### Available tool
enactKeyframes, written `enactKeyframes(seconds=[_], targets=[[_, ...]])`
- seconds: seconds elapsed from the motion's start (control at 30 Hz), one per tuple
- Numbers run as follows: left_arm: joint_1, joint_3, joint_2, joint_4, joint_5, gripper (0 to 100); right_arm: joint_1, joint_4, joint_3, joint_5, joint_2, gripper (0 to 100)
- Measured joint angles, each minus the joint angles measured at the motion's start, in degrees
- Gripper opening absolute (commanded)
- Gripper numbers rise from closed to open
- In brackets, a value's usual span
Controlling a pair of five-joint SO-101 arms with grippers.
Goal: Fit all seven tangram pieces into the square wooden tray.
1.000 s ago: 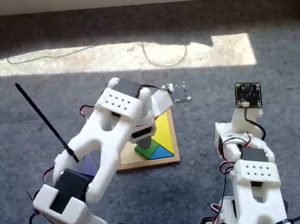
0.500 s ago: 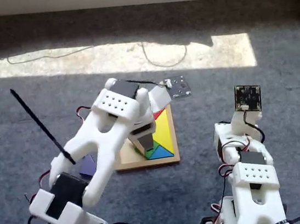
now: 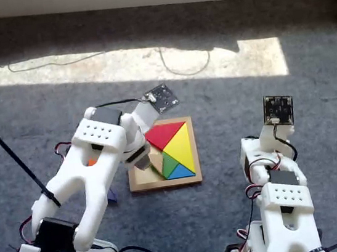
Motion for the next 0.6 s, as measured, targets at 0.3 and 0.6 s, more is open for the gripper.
enactKeyframes(seconds=[0.3, 0.6], targets=[[-0.2, 5.7, 1.4, -13.5, 5.3, 23, 0.0, 0.0, 0.0, 0.0, 0.0, 0.6], [-0.2, 3.3, 3.3, -13.9, 8.9, 23, 0.0, 0.0, 0.0, 0.0, 0.0, 0.6]])
